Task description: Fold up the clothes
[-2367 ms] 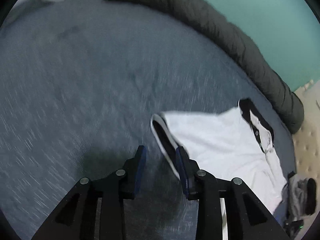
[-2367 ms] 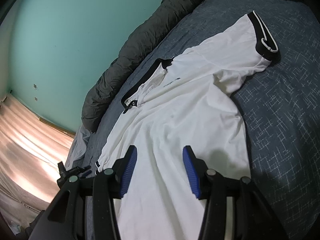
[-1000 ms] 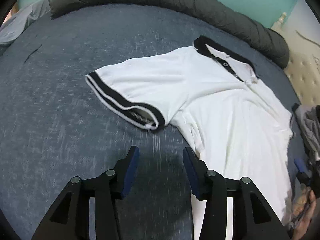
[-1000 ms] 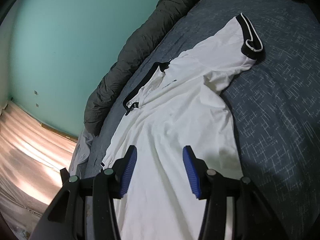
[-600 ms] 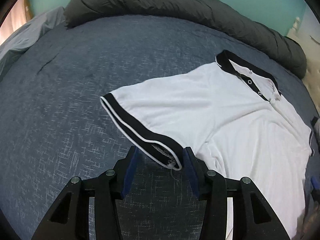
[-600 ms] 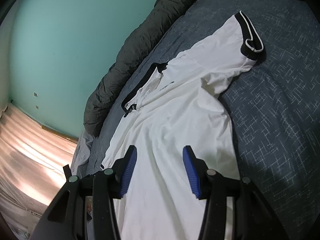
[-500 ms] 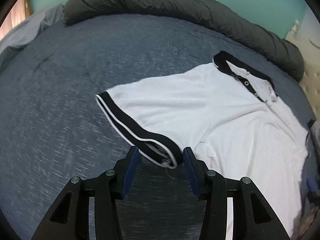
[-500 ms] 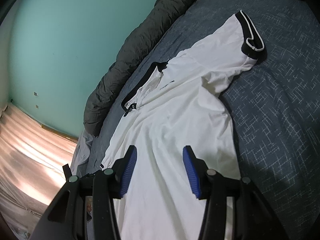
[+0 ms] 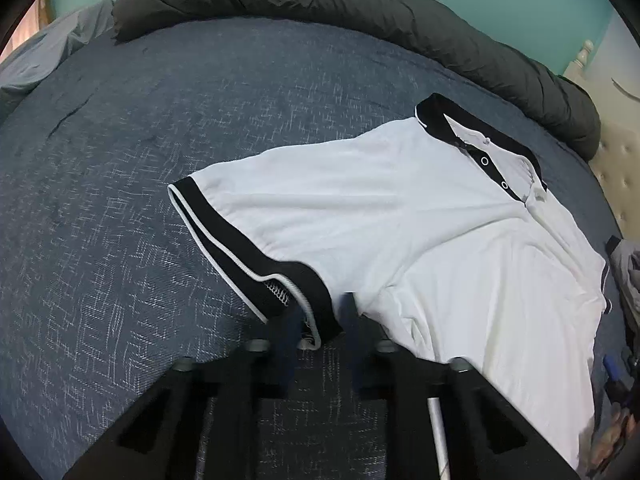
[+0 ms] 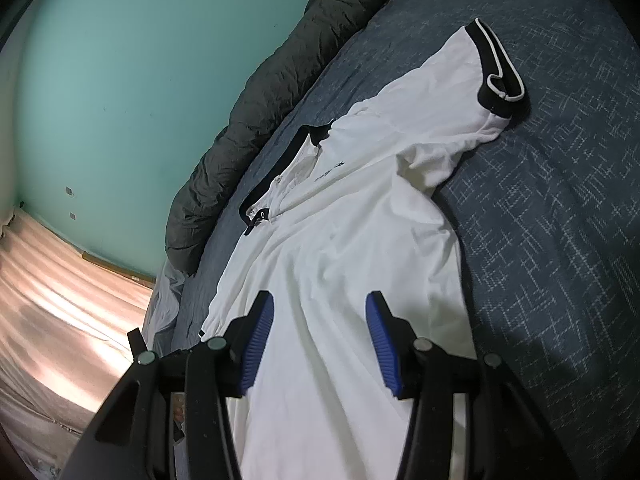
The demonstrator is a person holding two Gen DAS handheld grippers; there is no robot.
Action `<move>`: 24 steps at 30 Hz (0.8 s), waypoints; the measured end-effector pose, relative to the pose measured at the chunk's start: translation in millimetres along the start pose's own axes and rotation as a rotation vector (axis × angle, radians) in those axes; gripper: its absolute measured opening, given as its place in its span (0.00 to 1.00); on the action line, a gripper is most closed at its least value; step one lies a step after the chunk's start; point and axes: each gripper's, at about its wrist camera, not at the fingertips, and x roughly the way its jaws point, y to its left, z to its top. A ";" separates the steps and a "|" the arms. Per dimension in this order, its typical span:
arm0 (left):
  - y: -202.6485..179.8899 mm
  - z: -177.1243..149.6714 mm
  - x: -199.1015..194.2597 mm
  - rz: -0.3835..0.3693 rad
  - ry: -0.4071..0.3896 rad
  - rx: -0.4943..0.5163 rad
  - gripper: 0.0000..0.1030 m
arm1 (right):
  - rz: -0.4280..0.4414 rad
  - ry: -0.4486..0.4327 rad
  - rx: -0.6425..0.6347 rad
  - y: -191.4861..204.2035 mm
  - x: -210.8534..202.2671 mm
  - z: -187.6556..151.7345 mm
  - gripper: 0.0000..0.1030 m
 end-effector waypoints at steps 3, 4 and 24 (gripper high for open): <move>1.9 -0.7 -2.1 -0.002 -0.006 0.004 0.05 | 0.000 0.003 0.001 -0.2 1.0 -0.1 0.48; 3.1 -1.2 -3.3 -0.006 -0.009 0.001 0.03 | 0.001 0.003 0.001 -0.2 1.2 -0.1 0.48; 30.5 -10.6 4.1 -0.076 0.052 -0.081 0.02 | -0.001 0.007 0.003 -3.1 5.4 3.5 0.48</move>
